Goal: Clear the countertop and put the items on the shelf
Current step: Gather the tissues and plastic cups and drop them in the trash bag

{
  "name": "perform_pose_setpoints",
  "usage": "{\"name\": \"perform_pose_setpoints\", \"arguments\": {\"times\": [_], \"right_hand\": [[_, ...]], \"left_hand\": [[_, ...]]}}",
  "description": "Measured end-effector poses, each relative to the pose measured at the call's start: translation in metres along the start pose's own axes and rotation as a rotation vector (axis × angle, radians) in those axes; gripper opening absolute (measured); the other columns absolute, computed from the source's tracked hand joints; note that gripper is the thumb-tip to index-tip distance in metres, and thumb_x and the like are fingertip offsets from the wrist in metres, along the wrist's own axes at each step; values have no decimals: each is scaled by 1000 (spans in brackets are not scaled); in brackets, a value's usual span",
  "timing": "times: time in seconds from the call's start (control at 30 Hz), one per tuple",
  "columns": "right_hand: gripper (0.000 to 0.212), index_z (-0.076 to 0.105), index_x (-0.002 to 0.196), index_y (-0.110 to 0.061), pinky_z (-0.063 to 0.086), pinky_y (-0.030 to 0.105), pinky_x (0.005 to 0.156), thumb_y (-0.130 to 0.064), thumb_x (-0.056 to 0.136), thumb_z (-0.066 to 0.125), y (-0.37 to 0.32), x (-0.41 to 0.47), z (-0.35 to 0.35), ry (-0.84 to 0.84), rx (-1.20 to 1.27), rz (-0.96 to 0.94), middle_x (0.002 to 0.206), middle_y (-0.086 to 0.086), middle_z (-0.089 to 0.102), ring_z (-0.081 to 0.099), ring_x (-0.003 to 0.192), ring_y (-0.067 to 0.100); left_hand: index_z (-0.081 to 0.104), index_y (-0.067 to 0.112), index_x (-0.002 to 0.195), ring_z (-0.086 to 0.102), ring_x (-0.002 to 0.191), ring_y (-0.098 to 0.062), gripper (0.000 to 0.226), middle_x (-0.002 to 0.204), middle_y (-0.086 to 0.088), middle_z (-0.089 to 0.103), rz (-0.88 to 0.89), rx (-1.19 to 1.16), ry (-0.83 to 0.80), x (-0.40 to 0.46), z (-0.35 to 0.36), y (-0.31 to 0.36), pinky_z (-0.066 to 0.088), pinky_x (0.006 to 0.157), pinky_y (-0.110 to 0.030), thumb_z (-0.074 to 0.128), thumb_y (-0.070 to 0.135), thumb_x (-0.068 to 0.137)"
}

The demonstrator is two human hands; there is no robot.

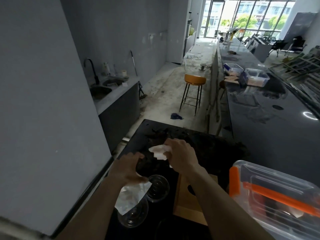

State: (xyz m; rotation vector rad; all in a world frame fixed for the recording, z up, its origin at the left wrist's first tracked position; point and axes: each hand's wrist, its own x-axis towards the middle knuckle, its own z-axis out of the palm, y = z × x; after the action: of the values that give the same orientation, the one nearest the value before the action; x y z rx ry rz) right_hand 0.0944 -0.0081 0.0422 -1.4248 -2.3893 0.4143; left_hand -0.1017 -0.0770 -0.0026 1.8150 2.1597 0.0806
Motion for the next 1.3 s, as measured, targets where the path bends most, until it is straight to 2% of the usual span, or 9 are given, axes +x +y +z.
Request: {"name": "perform_pose_setpoints", "arguments": {"times": [0.17, 0.37, 0.57, 0.73, 0.9, 0.97, 1.1, 1.17, 1.3], "right_hand": [[22, 64, 114, -24, 53, 40, 79, -24, 92, 66, -20, -7, 18, -27, 8, -93, 112, 0, 65, 66, 98, 26], [23, 62, 115, -23, 55, 41, 81, -26, 93, 65, -25, -9, 23, -31, 21, -100, 114, 1, 63, 66, 99, 27], [27, 61, 119, -16, 47, 35, 78, -25, 94, 63, -19, 3, 20, -13, 108, 101, 116, 6, 62, 64, 104, 29], [20, 65, 106, -8, 48, 34, 73, -21, 93, 57, -18, 21, 16, -35, 376, 345, 98, 11, 67, 63, 89, 27], [45, 72, 105, -10, 59, 49, 91, -46, 78, 69, -20, 24, 12, -293, 957, 320, 103, 15, 76, 73, 99, 32], [49, 73, 104, -13, 62, 45, 85, -46, 68, 81, -18, 25, 16, -310, 903, 288, 99, 11, 77, 75, 93, 26], [16, 73, 96, -11, 55, 29, 63, -13, 80, 71, -4, 30, 15, -84, 659, 429, 90, 7, 73, 69, 85, 23], [15, 71, 98, -9, 45, 26, 60, -9, 84, 66, 4, 30, 7, -16, 531, 453, 90, 10, 68, 64, 83, 24], [12, 69, 93, -10, 47, 32, 68, -8, 84, 61, 14, 33, 2, -19, 437, 464, 88, 12, 68, 65, 84, 28]], "left_hand": [[31, 40, 144, 55, 126, -23, 108, 134, 4, 54, -163, 110, -127, -26, 20, -8, 46, 101, -46, 77, 71, 52], [48, 40, 129, 64, 111, -24, 58, 123, 5, 66, -237, -152, 154, -26, 24, -11, 51, 87, -35, 73, 43, 77], [49, 23, 104, 65, 85, -26, 51, 95, 5, 66, -183, -561, 449, -4, -1, -1, 51, 72, -36, 86, 35, 71], [58, 22, 84, 64, 75, -13, 37, 85, 4, 68, -108, -887, 523, 13, -12, 22, 49, 63, -24, 91, 23, 67], [64, 20, 91, 64, 74, -1, 26, 82, 12, 67, -85, -878, 510, 20, -4, 37, 44, 61, -7, 84, 21, 74], [67, 21, 100, 70, 84, -11, 29, 86, 12, 68, -17, -893, 444, 20, -3, 41, 51, 74, -15, 77, 17, 73], [61, 30, 105, 70, 103, -22, 46, 103, 2, 73, -2, -1132, 303, 20, 10, 31, 59, 87, -43, 69, 15, 62], [56, 34, 103, 71, 100, -17, 43, 103, 7, 73, -34, -1011, 292, 18, 22, 21, 58, 89, -48, 74, 26, 65], [50, 39, 129, 52, 121, -15, 73, 126, 11, 58, 58, -268, -11, 6, 46, 25, 43, 104, -38, 76, 63, 64]]}}
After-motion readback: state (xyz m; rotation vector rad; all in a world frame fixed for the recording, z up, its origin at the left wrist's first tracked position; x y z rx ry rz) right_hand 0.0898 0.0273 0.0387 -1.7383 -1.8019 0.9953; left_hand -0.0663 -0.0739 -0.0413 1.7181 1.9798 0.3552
